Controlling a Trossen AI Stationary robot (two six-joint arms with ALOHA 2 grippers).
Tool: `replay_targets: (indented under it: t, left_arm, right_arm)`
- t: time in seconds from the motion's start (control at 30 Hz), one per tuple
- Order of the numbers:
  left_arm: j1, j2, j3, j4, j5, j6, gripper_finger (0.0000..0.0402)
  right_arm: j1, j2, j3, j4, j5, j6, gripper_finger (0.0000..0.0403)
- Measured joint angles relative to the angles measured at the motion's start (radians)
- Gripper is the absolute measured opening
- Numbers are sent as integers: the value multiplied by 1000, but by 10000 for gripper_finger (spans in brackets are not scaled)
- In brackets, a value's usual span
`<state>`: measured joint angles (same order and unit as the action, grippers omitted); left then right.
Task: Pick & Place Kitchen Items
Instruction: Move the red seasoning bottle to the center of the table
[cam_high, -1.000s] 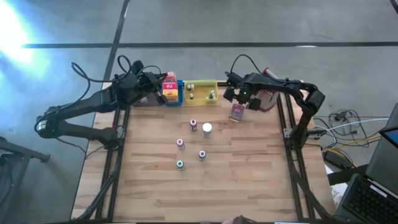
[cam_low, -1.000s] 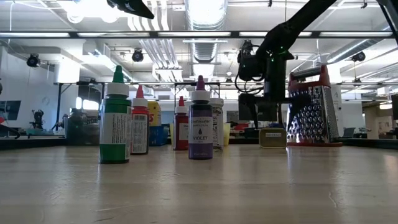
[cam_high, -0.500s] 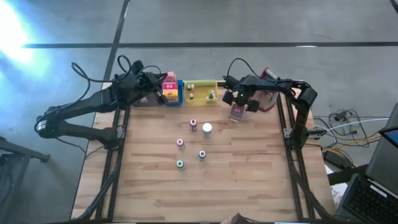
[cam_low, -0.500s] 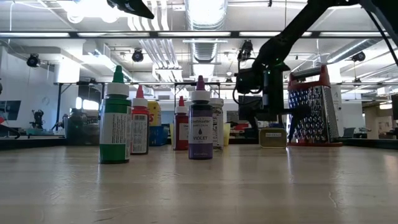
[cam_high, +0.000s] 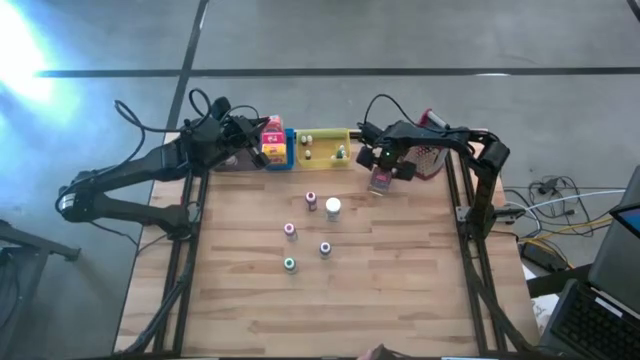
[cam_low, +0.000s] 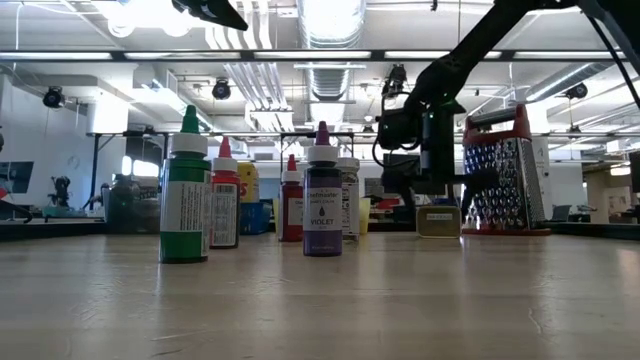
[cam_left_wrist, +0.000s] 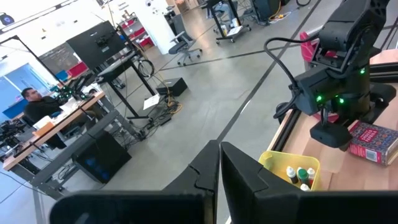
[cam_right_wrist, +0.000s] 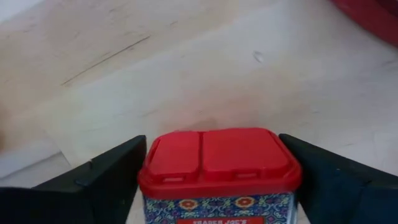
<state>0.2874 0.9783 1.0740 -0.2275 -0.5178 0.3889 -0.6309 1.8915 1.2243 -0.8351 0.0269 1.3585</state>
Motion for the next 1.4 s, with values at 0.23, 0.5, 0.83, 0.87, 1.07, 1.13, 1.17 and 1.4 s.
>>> replay_targets:
  t: [0.23, 0.5, 0.83, 0.87, 1.07, 1.13, 1.17, 1.4]
  left_arm:
    - [0, 0, 0, 0, 0, 0, 22]
    - [0, 0, 0, 0, 0, 0, 22]
    - [0, 0, 0, 0, 0, 0, 22]
    - [0, 0, 0, 0, 0, 0, 22]
    - [0, 0, 0, 0, 0, 0, 22]
    - [0, 0, 0, 0, 0, 0, 22]
    - [0, 0, 0, 0, 0, 0, 22]
    - [0, 0, 0, 0, 0, 0, 22]
  right_arm:
    - [0, -1, 0, 4, 0, -3, 304]
    - [20, -13, -2, 25, 20, -70, 325]
    - [220, -93, -2, 102, 328, -15, 306]
    - [250, -98, -2, 102, 370, 2, 305]
    - [440, -141, -35, 104, 626, 143, 320]
    - [509, -156, -61, 111, 713, 199, 323]
    - [545, -161, -76, 111, 755, 233, 322]
    - [756, -166, -135, 133, 1051, 417, 309]
